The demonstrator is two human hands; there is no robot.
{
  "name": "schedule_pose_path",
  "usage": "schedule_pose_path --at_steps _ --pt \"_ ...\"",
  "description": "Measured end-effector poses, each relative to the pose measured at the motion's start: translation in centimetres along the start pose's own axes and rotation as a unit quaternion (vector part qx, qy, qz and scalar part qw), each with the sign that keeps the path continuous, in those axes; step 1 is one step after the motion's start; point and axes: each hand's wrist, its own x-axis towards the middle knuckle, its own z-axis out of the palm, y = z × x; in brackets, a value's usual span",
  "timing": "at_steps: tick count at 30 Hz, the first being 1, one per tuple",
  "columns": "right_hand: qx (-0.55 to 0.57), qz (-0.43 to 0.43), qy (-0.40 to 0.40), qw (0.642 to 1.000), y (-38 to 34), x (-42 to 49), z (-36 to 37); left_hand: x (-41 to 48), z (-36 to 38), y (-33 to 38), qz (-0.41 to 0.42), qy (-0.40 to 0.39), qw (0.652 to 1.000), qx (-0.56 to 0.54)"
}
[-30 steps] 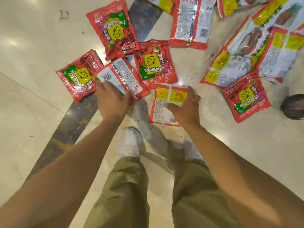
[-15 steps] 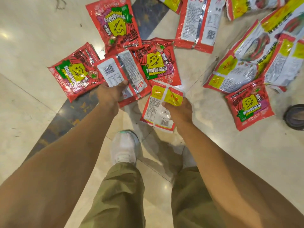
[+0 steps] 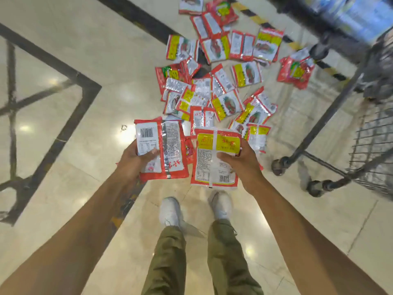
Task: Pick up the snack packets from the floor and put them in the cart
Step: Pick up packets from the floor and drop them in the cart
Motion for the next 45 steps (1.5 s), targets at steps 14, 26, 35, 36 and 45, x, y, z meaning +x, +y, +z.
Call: schedule_pose_path --at_steps 14,26,35,36,45 --pt "0.12 -0.242 0.175 0.947 -37.6 -33.7 -29.4 -29.3 24.0 43.5 0.216 -0.185 0.951 0.117" --pt "0.205 -0.274 0.266 0.901 -35.1 -36.3 -58.8 -33.5 50.6 48.6 0.289 -0.228 0.911 0.185" --pt "0.228 -0.205 0.26 0.916 -29.0 -26.9 -78.0 -26.8 71.6 43.0 0.229 -0.184 0.927 0.235" --pt "0.229 -0.197 0.259 0.917 -28.4 -25.6 -79.1 -25.8 73.2 42.2 0.225 -0.178 0.928 0.239" --pt "0.2 -0.15 0.224 0.942 -22.9 -9.5 -80.9 -13.4 80.6 35.4 0.182 -0.197 0.92 0.286"
